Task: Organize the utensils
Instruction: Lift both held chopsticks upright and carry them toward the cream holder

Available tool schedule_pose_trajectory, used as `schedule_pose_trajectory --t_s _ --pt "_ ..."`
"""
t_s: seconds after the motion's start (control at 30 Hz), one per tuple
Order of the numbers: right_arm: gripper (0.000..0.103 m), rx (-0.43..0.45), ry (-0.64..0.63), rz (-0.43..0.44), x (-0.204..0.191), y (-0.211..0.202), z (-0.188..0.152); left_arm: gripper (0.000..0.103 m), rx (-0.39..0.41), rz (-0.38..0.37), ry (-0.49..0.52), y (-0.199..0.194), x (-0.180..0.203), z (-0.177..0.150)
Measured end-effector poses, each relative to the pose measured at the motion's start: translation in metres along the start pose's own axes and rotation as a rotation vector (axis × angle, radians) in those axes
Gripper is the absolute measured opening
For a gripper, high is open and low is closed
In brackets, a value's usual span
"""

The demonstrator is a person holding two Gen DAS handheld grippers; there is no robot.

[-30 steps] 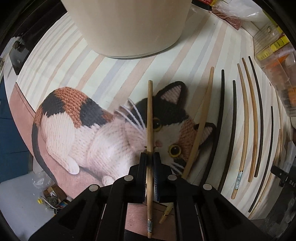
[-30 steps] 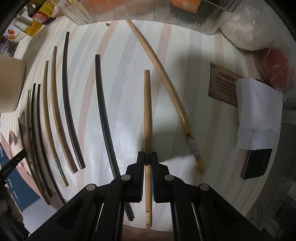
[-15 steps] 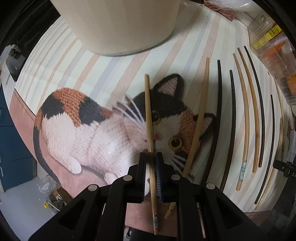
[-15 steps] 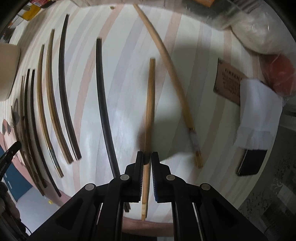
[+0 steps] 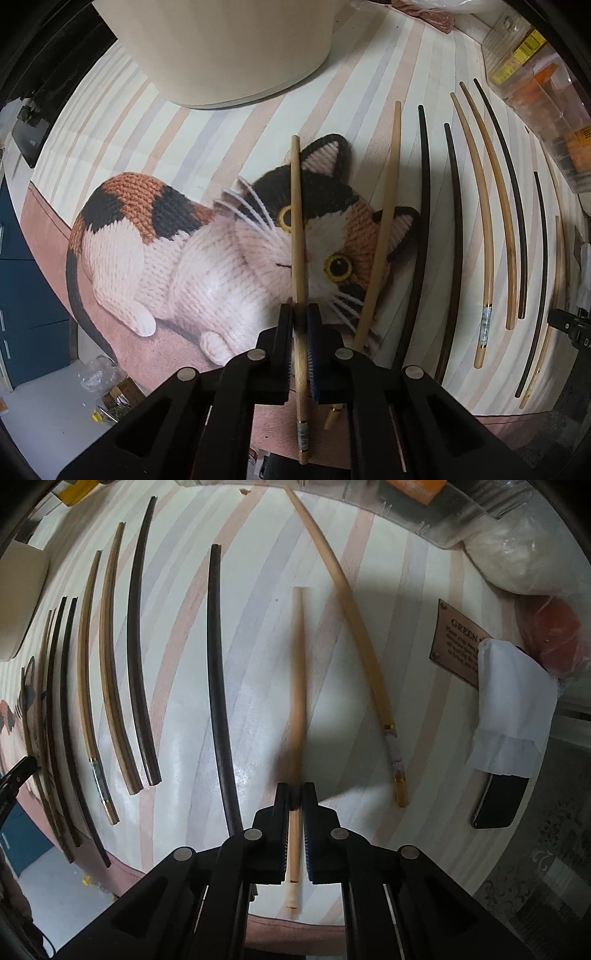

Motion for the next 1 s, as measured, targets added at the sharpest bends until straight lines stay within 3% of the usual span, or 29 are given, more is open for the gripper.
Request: schedule_pose_trajectory --t_s 0.23,0.53,0.73,0.77,1.0 --pt "0.007 0.093 0.053 0.108 -0.008 -0.033 -0.031 0.004 0.06 -0.021 0.013 -0.032 0.004 -0.01" --pt "0.007 0.259 0.056 0.196 -0.038 -0.107 -0.051 0.004 0.211 -0.048 -0.021 -0.103 -0.003 -0.021" --pt "0.007 0.408 0.038 0.28 -0.054 -0.183 -0.037 0.004 0.364 -0.085 -0.043 -0.176 -0.023 -0.009" --pt "0.007 0.427 0.031 0.294 -0.042 -0.196 -0.038 0.004 0.387 -0.092 -0.05 -0.186 -0.024 -0.004" --pt "0.007 0.614 -0.06 0.381 -0.107 -0.292 -0.011 0.004 0.571 -0.148 -0.073 -0.277 -0.038 0.028"
Point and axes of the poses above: each gripper's, at about its wrist camera, not at the fingertips, and y roughly the way its jaws point, x to its right, z to its top, the point moved 10 cm from there along y, roughly the way its jaws point, and after that the axes turned 5 degrees about x, right-handed, at the moved point
